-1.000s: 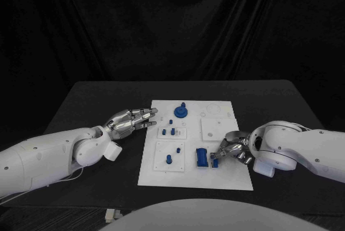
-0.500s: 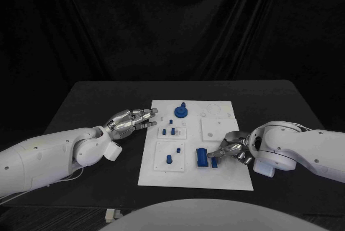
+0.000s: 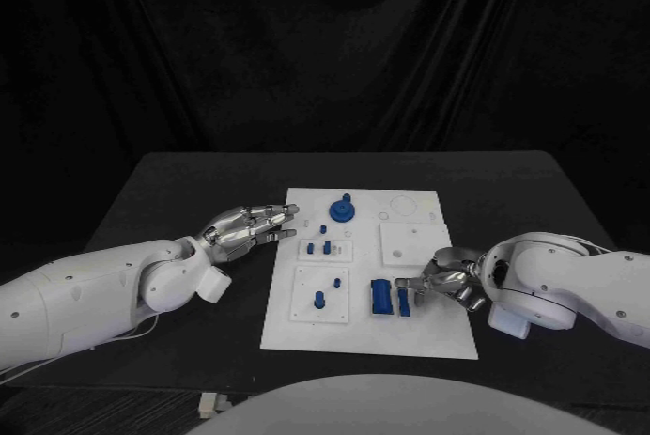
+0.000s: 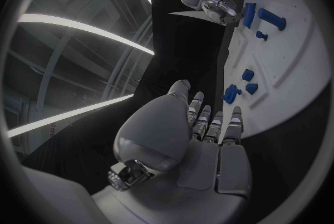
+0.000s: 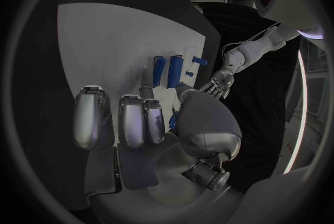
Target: Assemble the parts on the task board
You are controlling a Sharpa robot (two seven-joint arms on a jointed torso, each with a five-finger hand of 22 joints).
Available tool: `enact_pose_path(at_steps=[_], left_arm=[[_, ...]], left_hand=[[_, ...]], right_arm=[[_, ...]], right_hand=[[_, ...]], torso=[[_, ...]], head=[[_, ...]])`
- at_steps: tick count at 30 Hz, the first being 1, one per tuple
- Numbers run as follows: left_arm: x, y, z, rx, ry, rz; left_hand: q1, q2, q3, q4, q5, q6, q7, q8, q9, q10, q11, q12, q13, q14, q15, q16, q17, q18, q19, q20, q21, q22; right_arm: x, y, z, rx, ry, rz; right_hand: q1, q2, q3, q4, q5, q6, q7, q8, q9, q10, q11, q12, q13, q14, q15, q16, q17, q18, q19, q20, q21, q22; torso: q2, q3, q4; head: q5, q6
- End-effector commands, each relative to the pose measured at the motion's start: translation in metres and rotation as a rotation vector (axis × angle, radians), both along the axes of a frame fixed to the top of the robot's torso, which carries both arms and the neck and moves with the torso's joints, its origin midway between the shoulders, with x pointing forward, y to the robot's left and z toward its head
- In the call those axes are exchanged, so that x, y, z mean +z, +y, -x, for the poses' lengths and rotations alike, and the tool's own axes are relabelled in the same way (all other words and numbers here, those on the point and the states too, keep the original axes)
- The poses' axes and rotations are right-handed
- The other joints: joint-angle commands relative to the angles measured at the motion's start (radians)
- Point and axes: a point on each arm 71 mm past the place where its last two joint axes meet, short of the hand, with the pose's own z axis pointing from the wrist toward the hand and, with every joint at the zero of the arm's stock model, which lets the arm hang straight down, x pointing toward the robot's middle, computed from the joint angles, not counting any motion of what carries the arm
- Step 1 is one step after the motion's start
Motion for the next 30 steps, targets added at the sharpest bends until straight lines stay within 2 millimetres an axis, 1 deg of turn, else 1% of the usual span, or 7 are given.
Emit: enact_pose_path(at_steps=[1, 5, 8, 9, 10, 12, 30], left_arm=[[0.000, -0.001, 0.001, -0.009, 0.001, 0.018], [0.000, -0.001, 0.001, -0.009, 0.001, 0.018], [0.000, -0.002, 0.001, -0.010, 0.001, 0.019], [0.000, -0.002, 0.001, -0.010, 0.001, 0.019], [0.000, -0.002, 0.001, -0.010, 0.002, 0.019], [0.000, -0.002, 0.001, -0.009, 0.001, 0.019], [0.000, -0.001, 0.001, -0.009, 0.003, 0.017]], left_hand=[[0.000, 0.003, 0.009, -0.001, 0.004, -0.005, 0.004, 0.005, 0.000, -0.001, 0.007, 0.004, 0.001, 0.000, 0.005, 0.006, 0.001, 0.012, 0.007, 0.003, 0.005, -0.001], [0.000, 0.003, 0.009, -0.001, 0.004, -0.005, 0.004, 0.005, 0.000, -0.001, 0.007, 0.004, 0.001, 0.000, 0.005, 0.006, 0.001, 0.012, 0.007, 0.003, 0.005, -0.001], [0.000, 0.003, 0.009, -0.001, 0.004, -0.004, 0.004, 0.005, 0.000, 0.000, 0.008, 0.005, 0.001, 0.001, 0.005, 0.006, 0.002, 0.012, 0.008, 0.003, 0.005, 0.000], [0.000, 0.003, 0.009, -0.001, 0.004, -0.004, 0.004, 0.005, 0.000, 0.000, 0.008, 0.005, 0.001, 0.001, 0.005, 0.006, 0.002, 0.012, 0.008, 0.003, 0.005, 0.000], [0.000, 0.003, 0.009, -0.001, 0.004, -0.004, 0.004, 0.005, 0.000, 0.000, 0.008, 0.005, 0.001, 0.001, 0.005, 0.006, 0.002, 0.012, 0.008, 0.003, 0.005, 0.000], [0.000, 0.003, 0.009, -0.001, 0.004, -0.004, 0.004, 0.005, 0.000, 0.000, 0.008, 0.005, 0.001, 0.001, 0.005, 0.006, 0.002, 0.012, 0.008, 0.003, 0.005, 0.000], [0.000, 0.003, 0.009, -0.001, 0.004, -0.004, 0.004, 0.005, 0.000, 0.000, 0.008, 0.005, 0.001, 0.001, 0.005, 0.006, 0.002, 0.012, 0.008, 0.003, 0.005, 0.000]], right_arm=[[0.011, 0.000, -0.002, -0.024, -0.137, -0.068], [0.018, -0.002, 0.000, -0.006, -0.192, -0.090], [0.017, -0.002, 0.002, 0.043, -0.199, -0.057], [0.016, -0.002, 0.002, 0.063, -0.196, -0.037], [0.015, -0.003, 0.002, 0.079, -0.190, -0.019], [0.012, -0.003, 0.003, 0.099, -0.178, 0.007], [-0.002, -0.006, 0.006, 0.163, -0.092, 0.129]], right_hand=[[0.017, 0.010, -0.007, -0.003, 0.030, 0.015, -0.006, 0.023, 0.014, 0.107, -0.009, 0.003, 0.263, 0.076, -0.004, 0.008, 0.086, 0.004, 0.025, -0.008, 0.012, 0.195], [0.218, -0.019, 0.028, -0.130, 0.169, -0.001, -0.022, 0.106, 0.093, 0.107, -0.023, 0.003, 0.263, 0.078, -0.017, 0.014, 0.098, 0.002, 0.029, -0.021, 0.023, 0.199], [0.252, -0.021, -0.008, -0.148, 0.109, -0.052, -0.045, 0.299, 0.295, 0.107, -0.043, 0.003, 0.263, 0.077, -0.033, 0.013, 0.095, 0.002, 0.028, -0.035, 0.022, 0.198], [0.263, -0.022, -0.031, -0.151, 0.066, 0.108, -0.062, 0.613, 0.540, 0.107, -0.056, 0.003, 0.263, 0.076, -0.046, 0.011, 0.092, 0.003, 0.026, -0.044, 0.018, 0.197], [0.265, -0.026, -0.042, -0.152, 0.044, 0.225, -0.071, 0.769, 0.646, 0.107, -0.065, 0.003, 0.263, 0.075, -0.049, 0.009, 0.089, 0.004, 0.023, -0.048, 0.011, 0.194], [0.265, -0.028, -0.063, -0.143, 0.009, 0.286, -0.082, 0.866, 0.723, 0.107, -0.075, 0.003, 0.263, 0.073, -0.057, 0.005, 0.082, 0.006, 0.019, -0.057, 0.001, 0.191], [0.245, -0.037, -0.101, -0.117, -0.049, 0.269, -0.087, 0.856, 0.739, 0.107, -0.079, 0.003, 0.263, 0.071, -0.062, -0.003, 0.070, 0.009, 0.014, -0.062, -0.015, 0.187]], torso=[[-0.001, 0.0002, -0.0003], [-0.001, 0.0000, -0.0002], [-0.001, 0.0000, -0.0003], [-0.001, 0.0000, -0.0002], [-0.001, 0.0000, 0.0002], [0.000, -0.0001, 0.0006], [0.000, 0.0001, 0.0000]], head=[[-0.002, 0.000], [-0.002, 0.000], [-0.002, 0.000], [-0.003, 0.000], [-0.003, 0.000], [-0.002, 0.000], [0.001, 0.000]])
